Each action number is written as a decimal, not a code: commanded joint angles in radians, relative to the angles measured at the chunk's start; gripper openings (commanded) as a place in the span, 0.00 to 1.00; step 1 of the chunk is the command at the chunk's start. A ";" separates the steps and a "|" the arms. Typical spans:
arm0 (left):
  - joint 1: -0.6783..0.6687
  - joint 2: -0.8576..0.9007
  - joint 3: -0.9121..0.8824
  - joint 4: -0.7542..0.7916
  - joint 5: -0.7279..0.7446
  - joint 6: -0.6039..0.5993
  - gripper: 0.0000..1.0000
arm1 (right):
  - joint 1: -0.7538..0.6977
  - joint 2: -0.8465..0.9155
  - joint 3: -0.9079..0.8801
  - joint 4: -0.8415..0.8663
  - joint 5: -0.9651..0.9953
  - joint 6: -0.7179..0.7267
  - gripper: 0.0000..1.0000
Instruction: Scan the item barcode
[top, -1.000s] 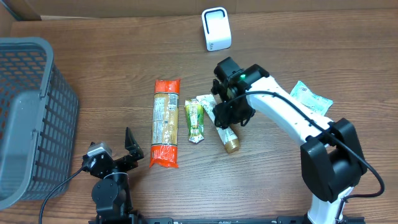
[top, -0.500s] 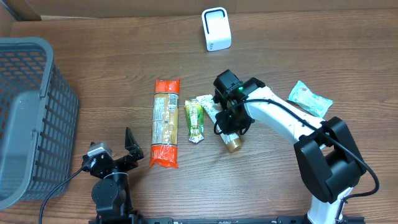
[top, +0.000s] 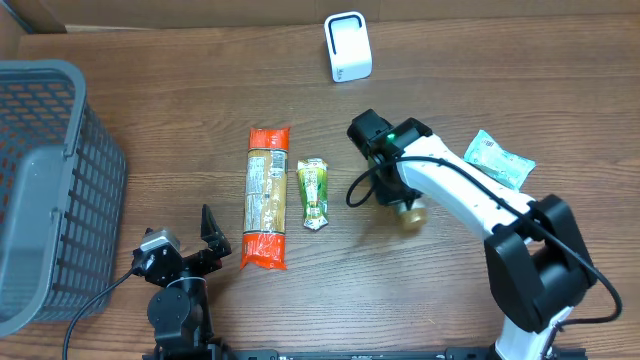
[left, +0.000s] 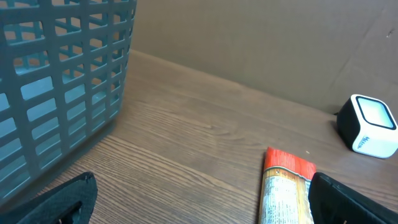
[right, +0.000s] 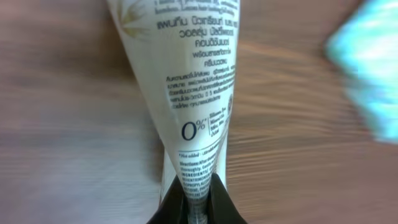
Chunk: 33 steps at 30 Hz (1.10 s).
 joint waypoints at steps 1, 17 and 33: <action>-0.006 -0.010 -0.001 0.000 -0.014 0.016 1.00 | 0.026 -0.040 0.034 0.014 0.259 0.126 0.04; -0.006 -0.010 -0.001 0.000 -0.014 0.016 0.99 | 0.200 0.093 0.021 0.131 -0.110 0.065 0.66; -0.006 -0.010 -0.001 0.000 -0.014 0.016 1.00 | -0.020 -0.166 0.128 0.037 -0.225 0.056 0.69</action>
